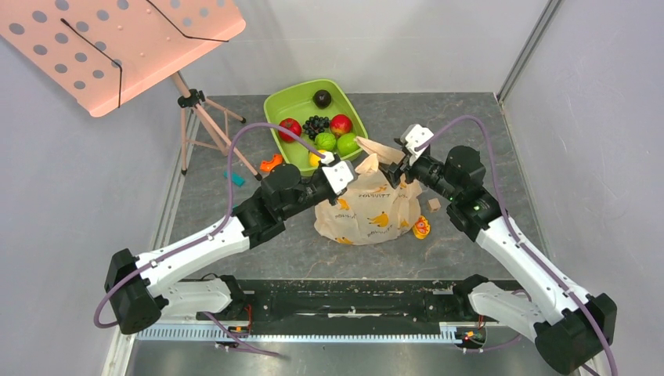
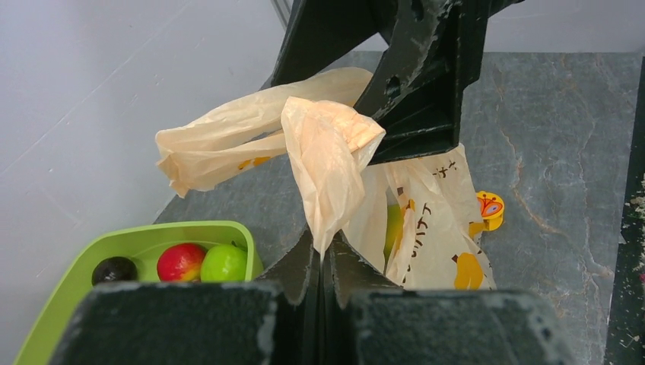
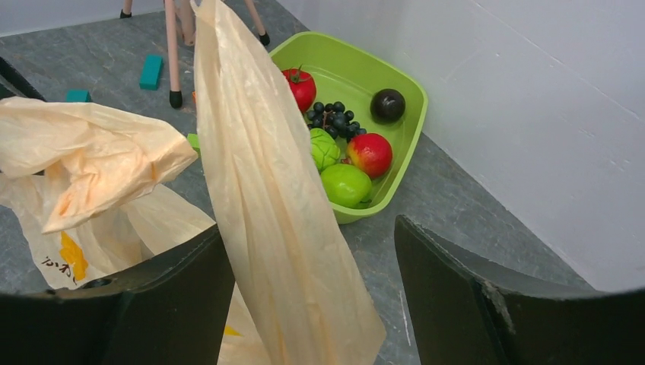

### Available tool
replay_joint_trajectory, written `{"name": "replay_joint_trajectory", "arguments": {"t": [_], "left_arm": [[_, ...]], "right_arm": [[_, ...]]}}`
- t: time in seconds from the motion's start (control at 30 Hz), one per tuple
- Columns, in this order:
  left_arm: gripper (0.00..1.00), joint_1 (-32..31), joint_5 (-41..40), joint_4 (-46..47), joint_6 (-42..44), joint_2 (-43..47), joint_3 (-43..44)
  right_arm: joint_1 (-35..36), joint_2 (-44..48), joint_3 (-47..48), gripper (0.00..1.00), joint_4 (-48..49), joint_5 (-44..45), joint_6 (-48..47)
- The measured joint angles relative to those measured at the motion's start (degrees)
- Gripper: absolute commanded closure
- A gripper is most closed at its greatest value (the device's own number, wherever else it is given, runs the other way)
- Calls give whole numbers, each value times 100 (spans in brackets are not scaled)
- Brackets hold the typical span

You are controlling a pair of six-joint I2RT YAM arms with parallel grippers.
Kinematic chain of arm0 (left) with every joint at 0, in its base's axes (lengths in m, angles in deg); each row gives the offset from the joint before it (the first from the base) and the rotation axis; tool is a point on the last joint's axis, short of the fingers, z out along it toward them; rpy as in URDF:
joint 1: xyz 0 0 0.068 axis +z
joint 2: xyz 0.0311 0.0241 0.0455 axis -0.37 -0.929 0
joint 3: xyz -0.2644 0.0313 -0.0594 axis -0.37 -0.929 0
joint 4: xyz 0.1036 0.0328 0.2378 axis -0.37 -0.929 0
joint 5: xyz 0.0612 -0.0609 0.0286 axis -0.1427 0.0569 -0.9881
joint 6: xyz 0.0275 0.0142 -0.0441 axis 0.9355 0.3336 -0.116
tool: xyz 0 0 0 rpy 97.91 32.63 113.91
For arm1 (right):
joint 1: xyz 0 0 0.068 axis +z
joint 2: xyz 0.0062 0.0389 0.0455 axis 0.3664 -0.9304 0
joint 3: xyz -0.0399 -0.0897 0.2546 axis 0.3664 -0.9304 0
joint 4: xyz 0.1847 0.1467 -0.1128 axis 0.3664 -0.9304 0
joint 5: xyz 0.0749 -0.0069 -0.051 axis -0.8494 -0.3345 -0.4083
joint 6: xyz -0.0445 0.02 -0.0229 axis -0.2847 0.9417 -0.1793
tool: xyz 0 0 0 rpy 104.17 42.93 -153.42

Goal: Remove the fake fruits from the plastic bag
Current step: Untie the plastic bag at the center of the board.

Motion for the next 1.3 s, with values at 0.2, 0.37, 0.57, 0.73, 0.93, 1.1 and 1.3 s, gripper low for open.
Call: {"name": "replay_joint_trajectory", "arguments": {"t": [0.2, 0.37, 0.57, 0.73, 0.93, 1.1, 1.3], "left_arm": [[98, 4, 0, 98, 0, 2, -42], [98, 63, -44, 166, -31, 2, -57], [98, 514, -199, 262, -365, -155, 151], [91, 1220, -66, 354, -811, -474, 817], [93, 1543, 474, 671, -1185, -463, 1097], [98, 1541, 999, 1268, -1532, -201, 343], [98, 1537, 1517, 2796, -2186, 310, -1775]], "right_arm": [[0, -240, 157, 56, 55, -72, -37], [0, -387, 319, 86, 262, -83, 127], [2, -822, 737, 100, 435, 37, 365], [0, -1394, 1602, 100, 358, 518, 431], [0, -1290, 1775, 100, 466, 970, 457], [0, -570, 708, 97, 688, 1091, 616], [0, 546, -1008, 49, 817, 1268, 1023]]}}
